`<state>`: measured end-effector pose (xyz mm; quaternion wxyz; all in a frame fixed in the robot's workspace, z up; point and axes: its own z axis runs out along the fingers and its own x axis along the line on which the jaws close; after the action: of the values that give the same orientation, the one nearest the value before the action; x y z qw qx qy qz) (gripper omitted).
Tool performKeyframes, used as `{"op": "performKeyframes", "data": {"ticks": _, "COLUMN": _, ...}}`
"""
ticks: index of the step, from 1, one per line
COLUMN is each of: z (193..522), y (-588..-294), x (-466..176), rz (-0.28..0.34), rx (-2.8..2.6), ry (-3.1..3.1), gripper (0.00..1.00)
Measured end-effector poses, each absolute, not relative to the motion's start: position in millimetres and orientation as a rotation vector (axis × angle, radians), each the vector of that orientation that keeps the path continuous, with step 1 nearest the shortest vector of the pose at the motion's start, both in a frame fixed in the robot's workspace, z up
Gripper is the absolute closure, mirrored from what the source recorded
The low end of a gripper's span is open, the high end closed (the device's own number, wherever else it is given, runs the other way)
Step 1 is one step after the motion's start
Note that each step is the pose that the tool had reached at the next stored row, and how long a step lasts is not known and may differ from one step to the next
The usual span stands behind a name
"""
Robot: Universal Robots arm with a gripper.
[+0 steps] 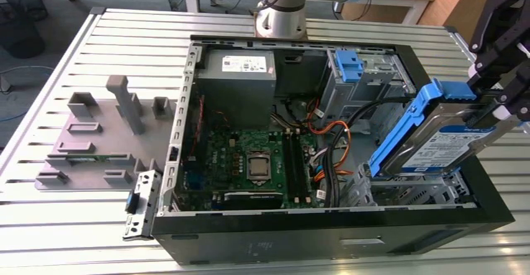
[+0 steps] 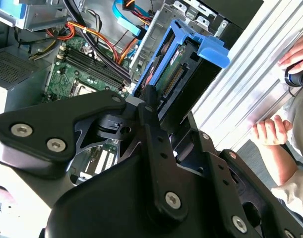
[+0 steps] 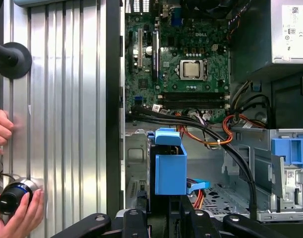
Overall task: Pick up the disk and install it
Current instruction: 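Insert the disk into the insertion slot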
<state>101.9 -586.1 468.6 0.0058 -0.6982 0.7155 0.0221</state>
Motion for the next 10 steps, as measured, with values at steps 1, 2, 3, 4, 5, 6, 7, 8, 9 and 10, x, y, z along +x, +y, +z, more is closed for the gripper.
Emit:
{"op": "performKeyframes", "data": {"ticks": 1, "z": 467.2, "y": -586.0, "x": 101.8, "rz": 0.069, "rx": -2.185, "ry": 2.239, "gripper": 0.65}}
{"op": "performKeyframes", "data": {"ticks": 2, "z": 466.1, "y": -586.0, "x": 101.9, "rz": 0.069, "rx": -2.185, "ry": 2.239, "gripper": 0.65}}
{"op": "performKeyframes", "data": {"ticks": 3, "z": 465.2, "y": -585.8, "x": 102.0, "rz": 0.069, "rx": -2.185, "ry": 2.239, "gripper": 0.65}}
{"op": "performKeyframes", "data": {"ticks": 4, "z": 464.6, "y": -585.6, "x": 102.5, "rz": 0.069, "rx": -2.185, "ry": 2.239, "gripper": 0.65}}
{"op": "performKeyframes", "data": {"ticks": 5, "z": 464.1, "y": -585.5, "x": 103.2, "rz": 0.069, "rx": -2.185, "ry": 2.239, "gripper": 0.65}}
{"op": "performKeyframes", "data": {"ticks": 6, "z": 463.9, "y": -585.4, "x": 104.2, "rz": 0.069, "rx": -2.186, "ry": 2.239, "gripper": 0.65}}
{"op": "performKeyframes", "data": {"ticks": 7, "z": 463.4, "y": -585.4, "x": 105.1, "rz": 0.069, "rx": -2.185, "ry": 2.239, "gripper": 0.65}}
{"op": "performKeyframes", "data": {"ticks": 8, "z": 462.9, "y": -585.2, "x": 105.8, "rz": 0.069, "rx": -2.185, "ry": 2.239, "gripper": 0.65}}
{"op": "performKeyframes", "data": {"ticks": 9, "z": 462.3, "y": -584.8, "x": 106.5, "rz": 0.069, "rx": -2.185, "ry": 2.240, "gripper": 0.65}}
{"op": "performKeyframes", "data": {"ticks": 10, "z": 461.7, "y": -584.3, "x": 107.0, "rz": 0.069, "rx": -2.185, "ry": 2.240, "gripper": 0.65}}
